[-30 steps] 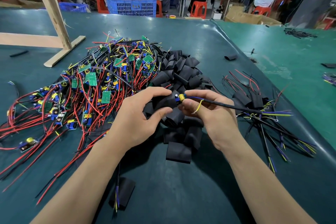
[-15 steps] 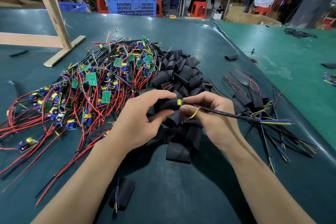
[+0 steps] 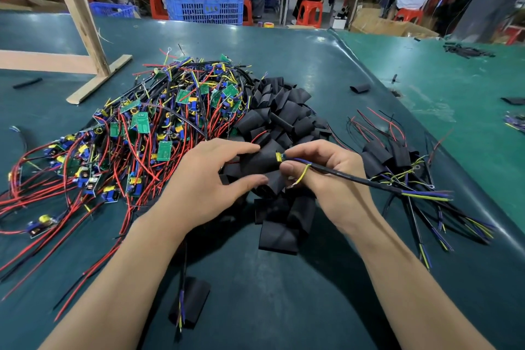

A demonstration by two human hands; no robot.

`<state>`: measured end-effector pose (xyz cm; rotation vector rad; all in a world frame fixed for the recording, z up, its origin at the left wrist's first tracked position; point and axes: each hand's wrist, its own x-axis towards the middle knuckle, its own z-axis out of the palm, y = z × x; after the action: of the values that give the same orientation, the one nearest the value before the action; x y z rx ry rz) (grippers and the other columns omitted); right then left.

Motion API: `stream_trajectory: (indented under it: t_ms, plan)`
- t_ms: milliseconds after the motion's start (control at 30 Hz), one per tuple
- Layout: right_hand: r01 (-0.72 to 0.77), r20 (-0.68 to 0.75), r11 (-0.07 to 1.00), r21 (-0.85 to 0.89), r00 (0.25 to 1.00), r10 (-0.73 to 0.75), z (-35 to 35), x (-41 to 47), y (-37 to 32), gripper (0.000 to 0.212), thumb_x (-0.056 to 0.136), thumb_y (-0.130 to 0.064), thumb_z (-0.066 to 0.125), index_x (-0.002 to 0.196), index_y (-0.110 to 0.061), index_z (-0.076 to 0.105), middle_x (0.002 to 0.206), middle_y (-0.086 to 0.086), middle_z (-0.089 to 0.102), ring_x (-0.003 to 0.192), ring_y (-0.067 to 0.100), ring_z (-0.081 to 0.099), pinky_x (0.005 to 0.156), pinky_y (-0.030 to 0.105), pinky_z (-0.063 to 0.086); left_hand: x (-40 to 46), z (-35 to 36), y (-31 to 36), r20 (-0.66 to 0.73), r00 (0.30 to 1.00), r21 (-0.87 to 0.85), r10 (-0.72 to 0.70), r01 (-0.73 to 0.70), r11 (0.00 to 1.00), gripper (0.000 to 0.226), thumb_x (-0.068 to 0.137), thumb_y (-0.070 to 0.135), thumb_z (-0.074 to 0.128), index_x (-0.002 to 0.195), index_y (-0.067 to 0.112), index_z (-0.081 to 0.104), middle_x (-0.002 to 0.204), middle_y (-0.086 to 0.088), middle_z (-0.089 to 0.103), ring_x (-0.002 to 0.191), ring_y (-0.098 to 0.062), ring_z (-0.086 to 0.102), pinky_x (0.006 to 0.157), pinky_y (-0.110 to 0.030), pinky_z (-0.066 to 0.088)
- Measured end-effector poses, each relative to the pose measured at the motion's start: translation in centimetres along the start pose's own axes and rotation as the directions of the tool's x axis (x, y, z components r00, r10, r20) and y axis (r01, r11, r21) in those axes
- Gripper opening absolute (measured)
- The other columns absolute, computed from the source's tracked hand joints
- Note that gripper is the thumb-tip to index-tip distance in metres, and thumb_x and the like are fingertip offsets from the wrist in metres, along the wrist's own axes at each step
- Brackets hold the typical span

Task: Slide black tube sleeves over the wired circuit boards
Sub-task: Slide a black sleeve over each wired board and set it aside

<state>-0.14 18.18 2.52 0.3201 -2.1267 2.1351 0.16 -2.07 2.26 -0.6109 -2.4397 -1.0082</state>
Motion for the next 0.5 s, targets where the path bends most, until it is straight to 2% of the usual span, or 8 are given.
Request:
stream_trajectory:
  t_ms: [100,333,500]
  plan:
    - [-0.005,0.035,1.0,0.002,0.999,0.005,-0.19,-0.05,-0.19,0.022,0.079,0.004,0.075,0.087,-0.017,0.078,0.082,0.012,0.074,0.069,0.018,0.068,0.068,0.031,0.06,0.05,-0.15,-0.13,-0.021,1.0,-0.033,0.015,-0.016,0.999,0.05,0.074,0.037,0.077,0.116,0.011,0.071,0.11,-0.002,0.071,0.105,-0.016,0.066,0.094,-0.039,0.052]
    - [-0.009,0.021,1.0,0.008,1.0,0.009,-0.31,0.01,-0.25,0.02,0.08,0.005,0.074,0.084,-0.014,0.076,0.077,0.007,0.073,0.068,0.014,0.067,0.059,0.025,0.056,0.08,0.17,-0.07,-0.06,0.996,-0.049,0.071,-0.074,0.996,0.046,0.073,0.028,0.081,0.113,0.007,0.072,0.105,-0.007,0.071,0.098,-0.018,0.068,0.089,-0.038,0.054]
    - [-0.011,0.025,1.0,0.005,1.0,0.011,-0.2,-0.03,-0.2,0.015,0.08,0.003,0.074,0.085,-0.011,0.074,0.078,0.015,0.071,0.065,0.016,0.065,0.058,0.025,0.055,0.09,0.16,-0.06,-0.069,0.994,-0.059,0.086,-0.09,0.994,0.045,0.073,0.027,0.081,0.113,0.006,0.072,0.107,-0.007,0.071,0.1,-0.017,0.068,0.09,-0.037,0.054]
